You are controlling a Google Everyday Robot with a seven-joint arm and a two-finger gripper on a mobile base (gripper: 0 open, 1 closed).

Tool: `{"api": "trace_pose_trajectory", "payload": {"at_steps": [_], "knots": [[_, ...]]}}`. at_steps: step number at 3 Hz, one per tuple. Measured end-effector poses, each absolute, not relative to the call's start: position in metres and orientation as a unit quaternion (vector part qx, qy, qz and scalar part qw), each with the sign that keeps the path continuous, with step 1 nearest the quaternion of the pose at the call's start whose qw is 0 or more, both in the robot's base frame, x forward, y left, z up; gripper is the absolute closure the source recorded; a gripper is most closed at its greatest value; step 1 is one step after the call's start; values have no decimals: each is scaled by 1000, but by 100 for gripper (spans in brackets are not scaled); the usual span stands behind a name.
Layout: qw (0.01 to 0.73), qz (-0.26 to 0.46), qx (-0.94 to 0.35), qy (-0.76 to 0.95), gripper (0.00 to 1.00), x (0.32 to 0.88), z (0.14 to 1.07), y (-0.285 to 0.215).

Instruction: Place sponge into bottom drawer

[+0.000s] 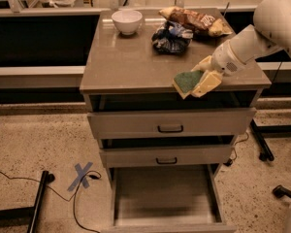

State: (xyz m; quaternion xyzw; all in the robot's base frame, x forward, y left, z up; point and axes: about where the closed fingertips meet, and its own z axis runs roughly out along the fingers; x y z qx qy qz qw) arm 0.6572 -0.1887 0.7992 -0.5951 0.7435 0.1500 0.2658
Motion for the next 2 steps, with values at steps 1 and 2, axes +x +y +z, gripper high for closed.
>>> {"api": "trace_pose_trajectory", "payload": {"at_steps": [1,2], "knots": [[266,150,-595,743,100,659,808,-187],[266,150,-595,743,100,659,810,-184]]}}
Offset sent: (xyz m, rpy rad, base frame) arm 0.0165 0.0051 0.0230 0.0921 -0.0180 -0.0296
